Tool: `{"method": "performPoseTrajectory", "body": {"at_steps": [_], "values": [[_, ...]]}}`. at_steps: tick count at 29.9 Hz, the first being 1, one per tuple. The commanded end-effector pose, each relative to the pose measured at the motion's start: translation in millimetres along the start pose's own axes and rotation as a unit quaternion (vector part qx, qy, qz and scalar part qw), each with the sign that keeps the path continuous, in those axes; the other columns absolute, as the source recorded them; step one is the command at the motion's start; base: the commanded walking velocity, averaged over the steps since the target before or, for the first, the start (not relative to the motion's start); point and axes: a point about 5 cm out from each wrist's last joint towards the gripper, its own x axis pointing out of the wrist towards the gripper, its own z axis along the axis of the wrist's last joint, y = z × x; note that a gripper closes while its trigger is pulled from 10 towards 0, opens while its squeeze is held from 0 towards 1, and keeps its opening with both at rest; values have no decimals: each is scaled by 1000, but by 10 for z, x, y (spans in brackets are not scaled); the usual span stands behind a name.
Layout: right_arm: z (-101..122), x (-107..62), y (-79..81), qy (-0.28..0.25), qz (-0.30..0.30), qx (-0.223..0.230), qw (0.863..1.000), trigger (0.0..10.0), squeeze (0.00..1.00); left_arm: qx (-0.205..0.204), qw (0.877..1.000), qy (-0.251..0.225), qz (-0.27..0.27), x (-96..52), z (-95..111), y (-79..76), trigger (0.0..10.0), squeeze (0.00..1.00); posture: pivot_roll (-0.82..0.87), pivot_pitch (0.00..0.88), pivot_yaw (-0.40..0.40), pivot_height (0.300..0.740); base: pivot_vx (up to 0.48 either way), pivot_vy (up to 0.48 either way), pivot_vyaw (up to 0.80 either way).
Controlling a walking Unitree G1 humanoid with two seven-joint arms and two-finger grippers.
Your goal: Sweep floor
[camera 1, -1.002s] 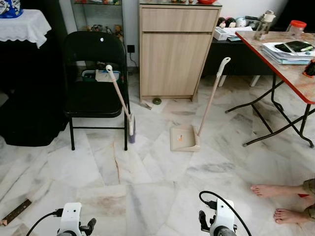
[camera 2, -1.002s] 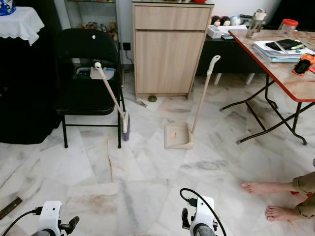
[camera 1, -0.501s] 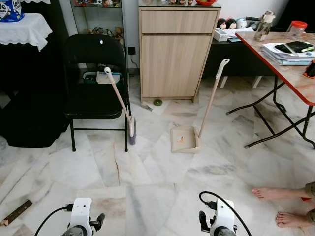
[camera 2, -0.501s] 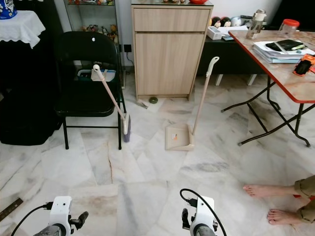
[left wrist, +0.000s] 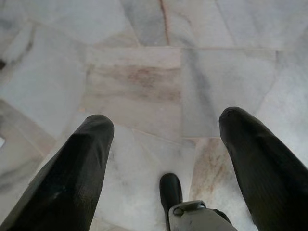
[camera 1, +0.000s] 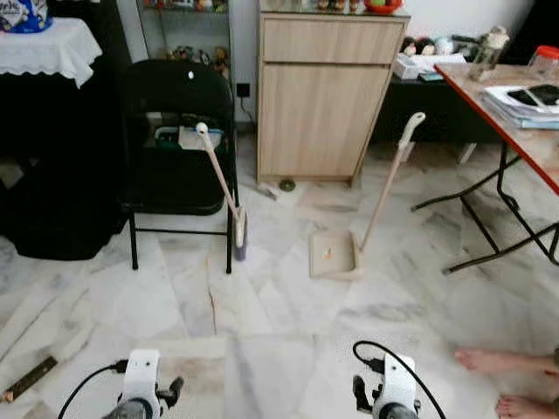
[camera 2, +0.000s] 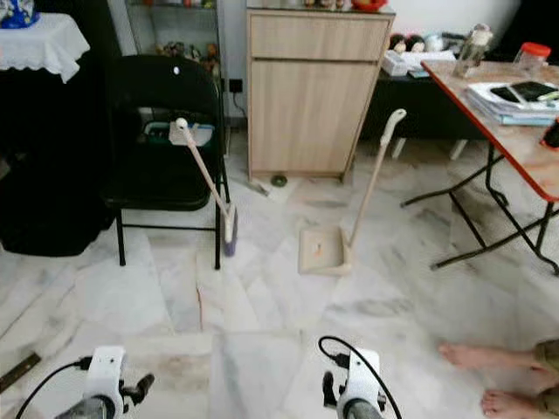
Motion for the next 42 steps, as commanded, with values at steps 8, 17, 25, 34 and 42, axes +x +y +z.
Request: {"method": "performPoseTrajectory", "body": {"at_steps": [8,17,25,34,42], "values": [[0,0,4,1,4,-14,1000,10000,0,6,1000,13,-3,-4,-48,-24,10000,0,-19,5,-59,740,320,0,0],[0,0,10,0,3,-13,1000,10000,0,7,1000,11,-6,-1,-41,-37,10000,0,-21,15,-59,740,322,0,0],[-3,0,11,2,4,-12,1000,10000,0,6,1000,9,-7,3,-31,-56,10000,0,-22,19,-58,740,323,0,0],[4,1,16,-1,8,-16,1000,10000,0,6,1000,9,-8,5,-37,-77,10000,0,-24,22,-59,740,320,0,-426],[16,1,29,-6,17,-28,999,10000,0,6,1000,12,-6,-4,-57,-51,10000,0,-25,26,-60,740,321,0,0]]}}
